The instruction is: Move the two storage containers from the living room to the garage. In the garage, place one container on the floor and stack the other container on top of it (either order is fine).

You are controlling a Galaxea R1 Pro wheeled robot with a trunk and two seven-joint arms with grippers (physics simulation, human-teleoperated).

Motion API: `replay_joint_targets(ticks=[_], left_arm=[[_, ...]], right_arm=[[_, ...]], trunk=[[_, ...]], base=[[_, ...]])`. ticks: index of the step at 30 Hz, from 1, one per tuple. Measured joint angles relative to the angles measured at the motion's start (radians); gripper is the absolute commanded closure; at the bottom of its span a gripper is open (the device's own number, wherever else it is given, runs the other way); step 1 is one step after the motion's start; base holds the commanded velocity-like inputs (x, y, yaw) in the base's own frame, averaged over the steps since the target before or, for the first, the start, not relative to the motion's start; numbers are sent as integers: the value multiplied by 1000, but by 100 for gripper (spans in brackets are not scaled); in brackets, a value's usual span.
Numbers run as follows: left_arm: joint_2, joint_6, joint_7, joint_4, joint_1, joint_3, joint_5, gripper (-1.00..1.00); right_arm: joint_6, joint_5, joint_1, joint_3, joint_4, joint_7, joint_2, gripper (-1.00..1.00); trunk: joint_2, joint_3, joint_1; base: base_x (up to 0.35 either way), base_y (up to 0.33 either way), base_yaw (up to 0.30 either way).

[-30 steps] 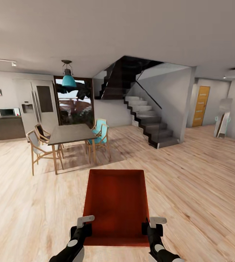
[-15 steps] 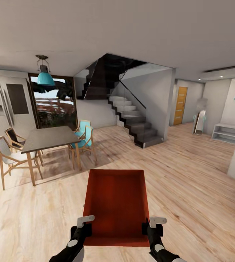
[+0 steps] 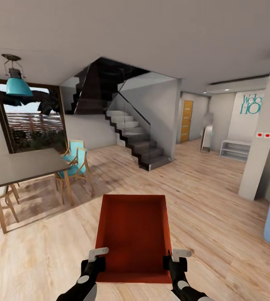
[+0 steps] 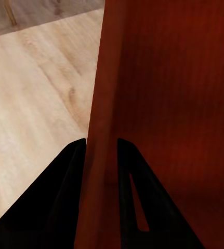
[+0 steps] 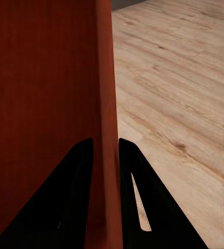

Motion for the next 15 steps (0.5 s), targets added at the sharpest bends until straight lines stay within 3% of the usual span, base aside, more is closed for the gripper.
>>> replay_joint_targets(ticks=[15], left_arm=[[0, 0, 0, 0, 0, 0, 0, 100]], right_arm=[[0, 0, 0, 0, 0, 0, 0, 100]], trunk=[[0, 0, 0]], base=[[322, 89, -283]])
